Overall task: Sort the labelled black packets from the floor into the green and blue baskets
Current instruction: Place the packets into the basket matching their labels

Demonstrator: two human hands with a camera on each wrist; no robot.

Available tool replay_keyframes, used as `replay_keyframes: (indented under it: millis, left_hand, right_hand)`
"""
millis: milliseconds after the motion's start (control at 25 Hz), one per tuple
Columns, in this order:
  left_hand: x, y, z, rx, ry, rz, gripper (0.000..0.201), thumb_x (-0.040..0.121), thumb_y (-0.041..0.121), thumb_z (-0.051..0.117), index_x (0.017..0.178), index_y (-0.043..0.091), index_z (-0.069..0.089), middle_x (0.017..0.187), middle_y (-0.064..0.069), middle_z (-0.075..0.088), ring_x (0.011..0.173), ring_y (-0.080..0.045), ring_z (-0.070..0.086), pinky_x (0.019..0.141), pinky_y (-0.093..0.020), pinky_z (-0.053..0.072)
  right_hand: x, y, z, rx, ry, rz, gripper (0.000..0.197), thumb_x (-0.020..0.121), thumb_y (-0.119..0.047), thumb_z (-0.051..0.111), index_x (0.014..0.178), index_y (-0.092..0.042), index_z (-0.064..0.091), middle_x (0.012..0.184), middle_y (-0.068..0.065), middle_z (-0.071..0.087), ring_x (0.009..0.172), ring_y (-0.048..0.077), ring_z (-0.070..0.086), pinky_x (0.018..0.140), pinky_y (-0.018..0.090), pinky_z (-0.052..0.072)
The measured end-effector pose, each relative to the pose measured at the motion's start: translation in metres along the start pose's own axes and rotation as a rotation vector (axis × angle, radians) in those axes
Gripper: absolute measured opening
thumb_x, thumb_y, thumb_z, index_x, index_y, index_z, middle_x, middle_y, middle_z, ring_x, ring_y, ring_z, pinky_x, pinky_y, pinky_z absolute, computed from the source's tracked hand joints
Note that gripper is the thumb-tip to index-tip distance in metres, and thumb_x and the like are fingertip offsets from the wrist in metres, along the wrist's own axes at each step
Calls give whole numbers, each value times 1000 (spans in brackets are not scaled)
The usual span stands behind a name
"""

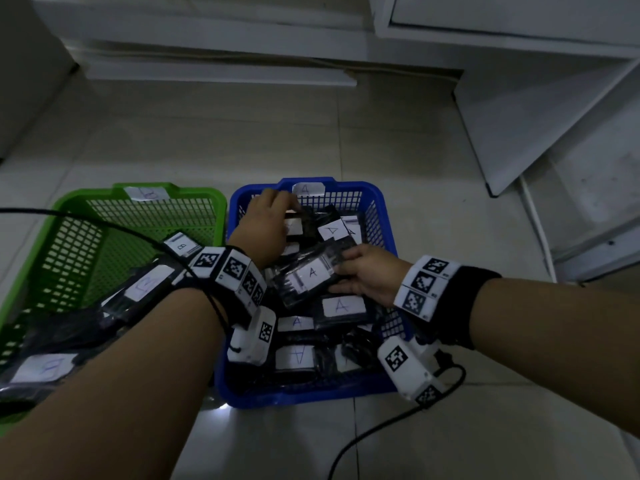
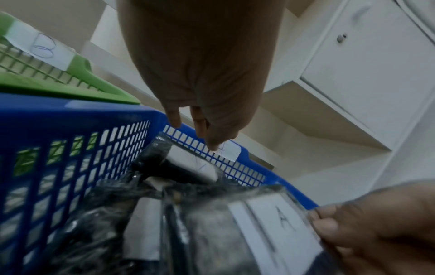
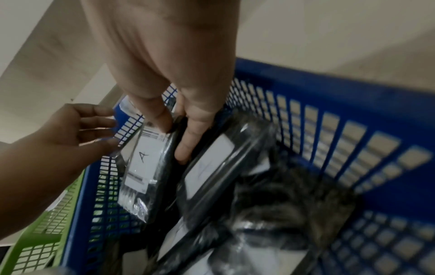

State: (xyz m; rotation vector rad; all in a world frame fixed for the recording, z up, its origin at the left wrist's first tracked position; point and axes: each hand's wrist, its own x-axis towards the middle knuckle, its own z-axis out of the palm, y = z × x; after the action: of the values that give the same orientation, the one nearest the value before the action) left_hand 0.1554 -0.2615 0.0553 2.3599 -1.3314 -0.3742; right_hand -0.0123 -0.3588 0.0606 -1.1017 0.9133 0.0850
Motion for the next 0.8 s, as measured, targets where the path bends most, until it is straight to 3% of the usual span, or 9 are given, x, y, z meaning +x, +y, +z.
replay_keyframes:
  millis: [120,200,280,320,440,560,640,720,800]
  left_hand:
    - [-3,-6,-4,79,-151,23,14,89,15,56,100,17,65,110,-5,60,101,-24,57,87,-34,46]
    - [-12,-11,-7,84,-317,11,19,91,33,56,101,23,68,102,3,63,96,-17,59,86,-30,47]
    - [-20,-17,-8,76,-420,29,26,86,42,61,108,28,67,103,6,58,100,-13,56,90,-28,45]
    - [-22,-19,-8,85,-452,42,30,84,42,64,111,29,66,106,4,56,103,-13,54,92,-28,44]
    - [-25,-21,-6,110,-482,79,35,84,39,65,117,28,62,114,-2,52,110,-18,50,96,-31,42]
    - [-28,-16,-4,98,-467,68,41,86,41,60,125,28,56,120,-4,45,115,-20,46,101,-32,39]
    - [-32,-14,-1,99,-479,45,63,77,63,57,130,28,50,122,-4,42,119,-21,44,104,-37,38]
    - [-36,-9,4,175,-514,36,102,52,86,52,135,28,37,127,-3,37,123,-22,37,105,-44,37]
    - [-42,-4,12,314,-520,40,116,44,85,60,138,28,24,133,-1,31,127,-23,31,106,-52,35]
  right_hand:
    - [16,11,5,-117,18,3,14,90,6,53,102,-1,56,104,16,61,94,26,63,79,33,57]
    - [26,13,7,-319,39,-20,31,90,-3,57,120,0,55,119,21,60,101,29,63,84,35,57]
    - [23,6,11,-722,56,22,43,94,-25,55,133,-7,49,120,18,62,107,31,62,88,37,54]
    - [21,3,11,-966,45,-52,45,95,-33,52,135,-10,48,117,17,64,106,31,61,87,34,53]
    - [14,-11,10,-1384,-78,-124,37,95,-29,53,123,-5,58,111,17,66,101,28,63,78,26,49]
    - [10,-8,-8,-1670,-188,-113,45,85,-41,64,121,-13,63,118,7,64,112,25,55,95,32,45]
    - [7,-7,-13,-1763,-254,-132,62,78,-46,71,132,-20,55,128,3,56,123,27,43,102,35,39]
    - [8,-8,-16,-1776,-299,-149,75,70,-49,77,135,-22,51,131,2,53,122,26,44,102,37,41]
    - [10,-7,-15,-1785,-321,-179,80,65,-47,81,135,-21,51,130,3,54,118,25,50,99,37,46]
